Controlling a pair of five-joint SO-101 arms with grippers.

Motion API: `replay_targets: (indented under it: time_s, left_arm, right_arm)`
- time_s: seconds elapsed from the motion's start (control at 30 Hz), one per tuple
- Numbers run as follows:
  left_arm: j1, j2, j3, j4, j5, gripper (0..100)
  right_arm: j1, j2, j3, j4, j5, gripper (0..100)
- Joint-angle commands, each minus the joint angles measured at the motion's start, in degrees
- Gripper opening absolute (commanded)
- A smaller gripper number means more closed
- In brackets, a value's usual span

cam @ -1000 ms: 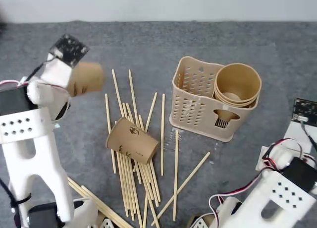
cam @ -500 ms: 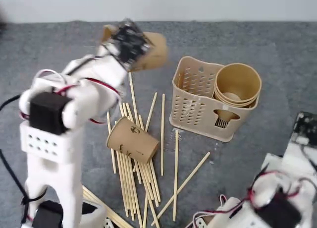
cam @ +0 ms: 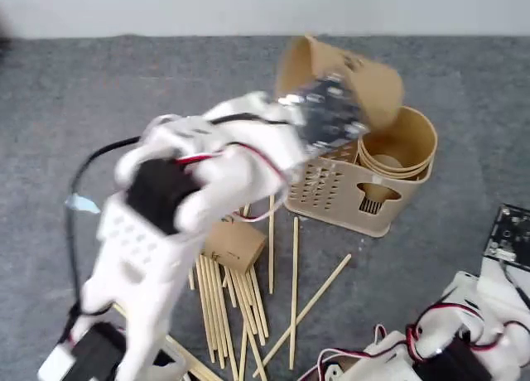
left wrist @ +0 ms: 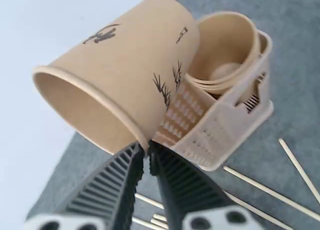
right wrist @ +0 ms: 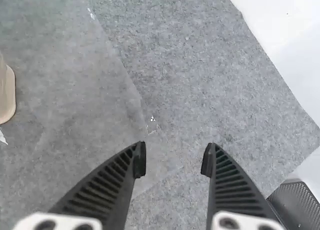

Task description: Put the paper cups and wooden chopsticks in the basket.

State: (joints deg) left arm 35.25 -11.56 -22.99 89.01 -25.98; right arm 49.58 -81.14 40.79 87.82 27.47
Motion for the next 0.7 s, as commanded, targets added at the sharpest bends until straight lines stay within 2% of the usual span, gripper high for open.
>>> replay_targets:
  time_s: [0.0,0.4,0.53,0.67]
  left_arm:
    - [1.49,3.43,-2.68,-1.49,-2.29,1]
    - [4.22,16.44,-16.13,2.9,-8.97,2]
    - [4.22,18.81,-19.47,2.9,-8.18,11]
    - [4.04,18.46,-23.08,2.73,-3.87,19]
  right_arm:
    - [0.84,-0.75,0.18,0.48,0.62,19.6]
    - [0.66,-0.75,3.78,-0.13,2.55,19.6]
    - [0.66,-0.75,3.78,-0.13,2.55,19.7]
    - [0.66,-0.75,3.78,-0.13,2.55,19.7]
